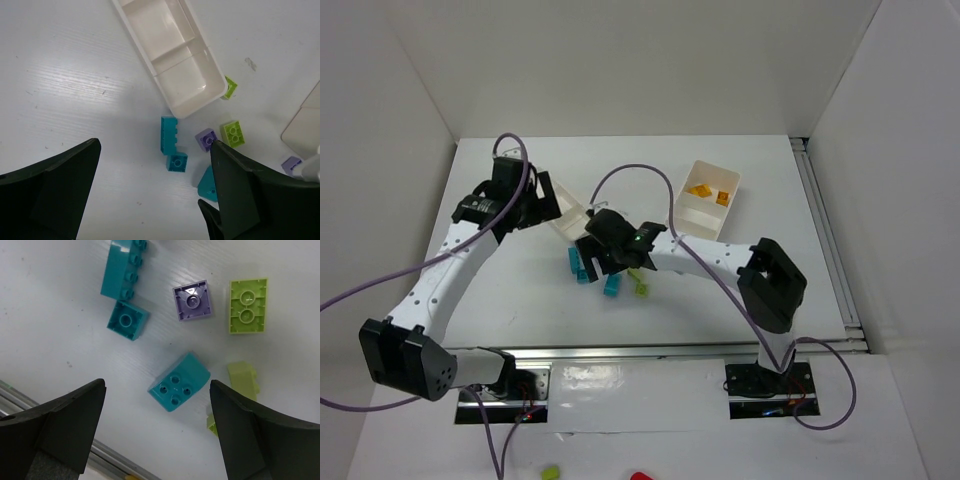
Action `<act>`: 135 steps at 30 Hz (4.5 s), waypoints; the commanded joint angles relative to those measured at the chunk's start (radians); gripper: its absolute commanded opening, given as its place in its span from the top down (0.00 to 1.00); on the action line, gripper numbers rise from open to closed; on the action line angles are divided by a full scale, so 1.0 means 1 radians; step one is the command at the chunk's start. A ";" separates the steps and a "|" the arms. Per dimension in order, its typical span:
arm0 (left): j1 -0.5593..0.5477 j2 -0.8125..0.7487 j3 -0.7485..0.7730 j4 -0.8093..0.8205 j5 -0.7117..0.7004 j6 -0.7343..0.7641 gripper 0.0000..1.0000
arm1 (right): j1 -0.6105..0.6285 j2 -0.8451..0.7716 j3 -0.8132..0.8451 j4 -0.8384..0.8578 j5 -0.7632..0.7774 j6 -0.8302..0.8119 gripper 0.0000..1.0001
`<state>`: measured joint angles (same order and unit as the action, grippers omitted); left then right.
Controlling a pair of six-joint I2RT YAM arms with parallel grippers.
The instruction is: Sort the legos into containers by color
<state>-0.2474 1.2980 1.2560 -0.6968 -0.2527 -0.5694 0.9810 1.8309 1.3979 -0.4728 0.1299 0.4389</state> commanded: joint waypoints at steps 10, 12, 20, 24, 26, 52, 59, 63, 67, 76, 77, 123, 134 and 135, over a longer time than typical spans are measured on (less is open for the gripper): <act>0.098 -0.054 -0.039 0.028 0.090 0.019 0.00 | 0.005 0.113 0.079 -0.156 0.065 0.124 0.19; 0.099 -0.054 -0.050 0.039 0.102 0.019 0.01 | 0.005 0.134 0.079 -0.156 0.053 0.124 0.20; 0.108 -0.045 -0.060 0.057 0.122 0.009 0.02 | 0.005 0.182 0.101 -0.156 0.031 0.095 0.45; 0.108 -0.045 -0.069 0.057 0.122 0.000 0.02 | 0.015 0.156 0.101 -0.156 0.054 0.095 0.65; 0.108 -0.045 -0.069 0.057 0.122 0.000 0.02 | 0.015 0.119 0.101 -0.156 0.079 0.095 0.66; -0.156 0.087 -0.211 0.034 0.130 -0.121 0.08 | -0.541 -0.108 0.013 -0.007 0.235 -0.035 0.59; -0.191 0.153 -0.233 0.057 0.110 -0.139 0.08 | -0.603 -0.035 0.024 0.023 0.205 -0.055 0.53; -0.191 0.175 -0.233 0.057 0.110 -0.129 0.08 | -0.613 0.005 0.052 0.022 0.192 -0.055 0.33; -0.191 0.196 -0.224 0.057 0.110 -0.118 0.07 | -0.613 -0.021 0.062 0.011 0.192 -0.055 0.30; -0.182 0.267 -0.224 0.124 0.072 -0.098 0.17 | -0.593 -0.236 -0.059 0.022 0.188 -0.065 0.32; -0.182 0.276 -0.215 0.134 0.072 -0.098 0.17 | -0.593 -0.249 -0.069 0.013 0.197 -0.065 0.32; -0.438 0.780 0.714 0.250 0.470 0.060 0.99 | -0.651 -0.732 -0.310 -0.173 0.399 0.124 0.32; -0.448 1.090 1.050 0.232 0.506 0.060 0.96 | -0.660 -0.809 -0.329 -0.280 0.422 0.155 0.32; -0.448 1.090 1.050 0.232 0.492 0.060 0.96 | -0.660 -0.809 -0.329 -0.280 0.422 0.155 0.32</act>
<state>-0.6907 2.3749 2.2642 -0.4709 0.2329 -0.5236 0.3264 1.0252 1.0763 -0.7124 0.5205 0.5728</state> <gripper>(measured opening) 0.320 0.684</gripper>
